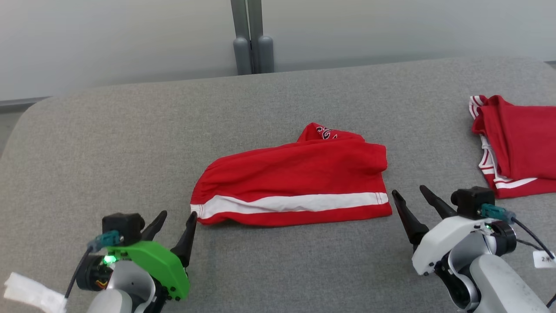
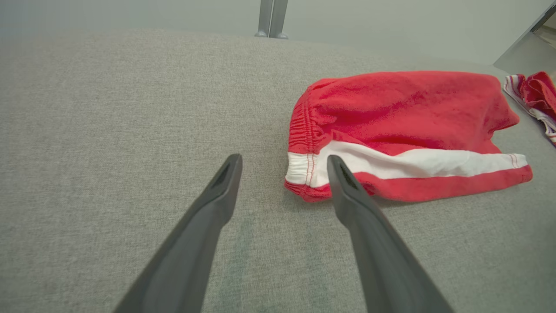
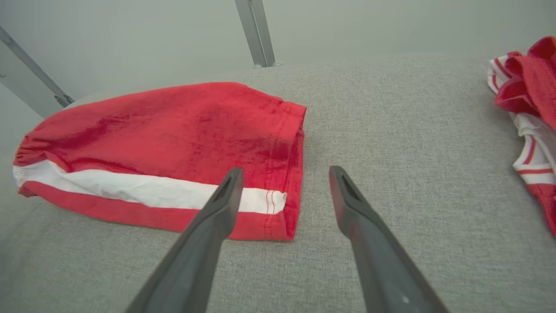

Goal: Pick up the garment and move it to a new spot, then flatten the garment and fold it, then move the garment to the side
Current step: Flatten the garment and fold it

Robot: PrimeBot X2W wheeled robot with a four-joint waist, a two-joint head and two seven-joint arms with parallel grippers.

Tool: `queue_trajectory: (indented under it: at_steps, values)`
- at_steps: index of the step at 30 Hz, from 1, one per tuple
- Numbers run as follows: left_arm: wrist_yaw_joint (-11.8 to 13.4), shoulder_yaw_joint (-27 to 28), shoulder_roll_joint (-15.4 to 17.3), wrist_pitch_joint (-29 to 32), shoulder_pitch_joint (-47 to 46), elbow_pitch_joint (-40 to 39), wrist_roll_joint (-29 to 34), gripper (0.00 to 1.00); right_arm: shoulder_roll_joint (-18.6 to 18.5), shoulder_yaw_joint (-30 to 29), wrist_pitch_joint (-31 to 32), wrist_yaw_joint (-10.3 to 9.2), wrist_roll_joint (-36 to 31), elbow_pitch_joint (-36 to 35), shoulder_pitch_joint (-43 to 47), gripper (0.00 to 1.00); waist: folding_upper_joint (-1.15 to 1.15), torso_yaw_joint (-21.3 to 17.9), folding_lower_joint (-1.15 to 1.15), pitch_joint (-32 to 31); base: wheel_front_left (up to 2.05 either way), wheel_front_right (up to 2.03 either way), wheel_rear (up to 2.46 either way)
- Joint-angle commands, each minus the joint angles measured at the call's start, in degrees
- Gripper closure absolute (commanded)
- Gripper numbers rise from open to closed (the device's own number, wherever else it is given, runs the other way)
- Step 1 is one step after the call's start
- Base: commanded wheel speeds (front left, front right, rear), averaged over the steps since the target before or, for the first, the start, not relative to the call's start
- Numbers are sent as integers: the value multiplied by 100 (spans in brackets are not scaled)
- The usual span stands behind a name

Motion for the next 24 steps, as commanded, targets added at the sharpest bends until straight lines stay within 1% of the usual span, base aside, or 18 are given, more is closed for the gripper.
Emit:
queue_trajectory:
  at_steps: [1, 4, 7, 11, 16, 24]
  values:
    - [-28, -94, 153, 295, -197, 4, -142, 0, -34, 43, 148, 3, 91, 102, -164, 0, 0, 46, 0, 227, 0, 0, 0]
    - [-39, -391, 426, 884, -492, -117, -495, 0, -39, 162, 471, 3, 275, 330, -424, 0, 0, 48, 0, 395, 0, 0, 0]
    - [-37, -647, 749, 1280, -692, -251, -827, 0, -28, 325, 709, 3, 490, 508, -634, 0, 0, 20, 0, 560, 0, 0, 0]
    - [-39, -853, 1102, 1531, -897, -421, -1117, 0, -46, 563, 884, 3, 744, 626, -848, 0, 0, -30, 0, 770, 0, 0, 0]
    - [-40, -960, 1225, 1467, -960, -518, -1206, 0, -89, 731, 815, 3, 890, 717, -993, 0, 0, -61, 0, 968, 0, 0, 0]
    - [-41, -1160, 1250, 1300, -1036, -422, -1271, 0, -132, 995, 695, 3, 1087, 809, -1077, 0, 0, -43, 0, 1056, 0, 0, 0]
